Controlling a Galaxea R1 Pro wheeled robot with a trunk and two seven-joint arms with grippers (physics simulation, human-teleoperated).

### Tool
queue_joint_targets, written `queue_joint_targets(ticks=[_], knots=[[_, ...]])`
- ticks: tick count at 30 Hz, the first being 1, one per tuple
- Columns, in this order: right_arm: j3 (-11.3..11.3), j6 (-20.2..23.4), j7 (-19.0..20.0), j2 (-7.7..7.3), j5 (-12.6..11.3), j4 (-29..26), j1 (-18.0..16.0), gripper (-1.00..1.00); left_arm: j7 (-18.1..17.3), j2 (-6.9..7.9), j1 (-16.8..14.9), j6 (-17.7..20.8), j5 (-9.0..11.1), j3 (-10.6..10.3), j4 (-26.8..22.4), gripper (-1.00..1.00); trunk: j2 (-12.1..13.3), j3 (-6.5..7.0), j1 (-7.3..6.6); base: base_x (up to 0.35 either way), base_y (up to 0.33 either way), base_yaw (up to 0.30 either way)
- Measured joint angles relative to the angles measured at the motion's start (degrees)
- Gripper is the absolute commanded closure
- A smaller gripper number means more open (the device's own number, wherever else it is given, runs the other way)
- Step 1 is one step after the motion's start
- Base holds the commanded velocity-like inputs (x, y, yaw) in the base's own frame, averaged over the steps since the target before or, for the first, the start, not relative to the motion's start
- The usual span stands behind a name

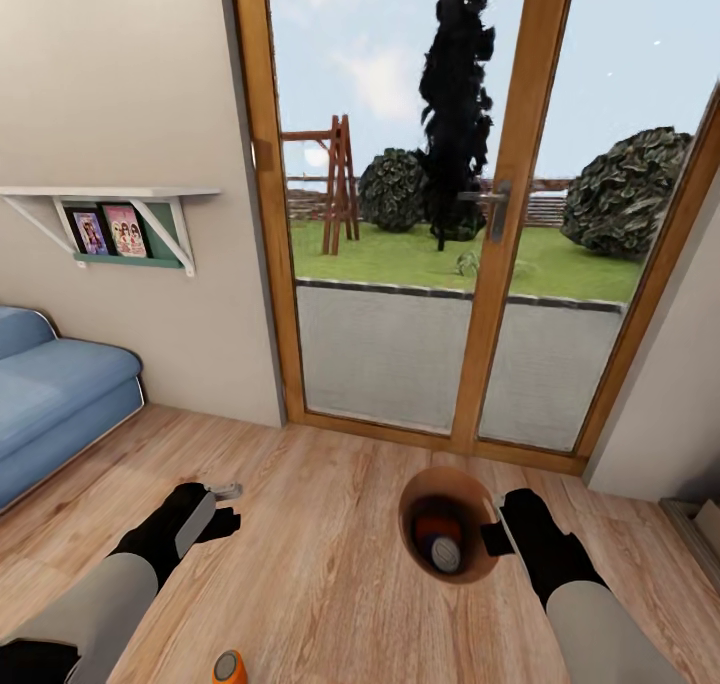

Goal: Put the three can of soda from the living room inside the tash can in the kitchen.

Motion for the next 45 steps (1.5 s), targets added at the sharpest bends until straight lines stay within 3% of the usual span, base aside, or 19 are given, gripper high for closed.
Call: queue_joint_targets(ticks=[5, 8, 13, 17, 21, 45], knots=[[-0.09, 4.14, 0.05, -0.12, -0.33, -2.69, -0.29, 1.00, 0.04, -0.06, 0.00, -0.01, 0.00, -0.05, 0.00, -1.00, 0.00, 0.00, 0.00, 0.000, 0.000, 0.000], [-0.14, 9.14, 0.02, -0.29, 0.50, -1.62, -3.93, 1.00, 0.05, -0.21, 0.00, -0.01, 0.00, -0.02, 0.00, -1.00, 0.00, 0.00, 0.00, 0.000, 0.000, 0.000], [-0.57, 9.18, 0.13, -0.64, -1.11, -3.19, -9.55, 1.00, 0.01, -1.02, 0.00, 0.02, 0.03, -0.08, 0.00, -1.00, 0.00, 0.00, 0.00, 0.000, 0.000, 0.000], [-0.63, 9.14, 0.05, -0.63, 0.50, -2.55, -11.35, 1.00, -0.02, -1.34, 0.00, 0.07, 0.01, -0.09, -0.05, -1.00, 0.00, 0.00, 0.00, 0.000, 0.000, 0.000], [-0.57, 9.17, 0.14, -0.43, -0.74, -3.58, -12.38, 1.00, -0.04, -1.46, 0.00, 0.06, 0.00, -0.14, -0.07, -1.00, -0.39, -0.16, 0.21, 0.000, 0.000, 0.000], [0.18, 9.18, 0.08, 0.04, -0.11, -3.35, -12.60, 1.00, 0.05, -1.50, -0.04, -0.21, 0.09, -0.03, -0.10, -1.00, -10.01, -4.49, 5.49, 0.000, 0.000, 0.000]])
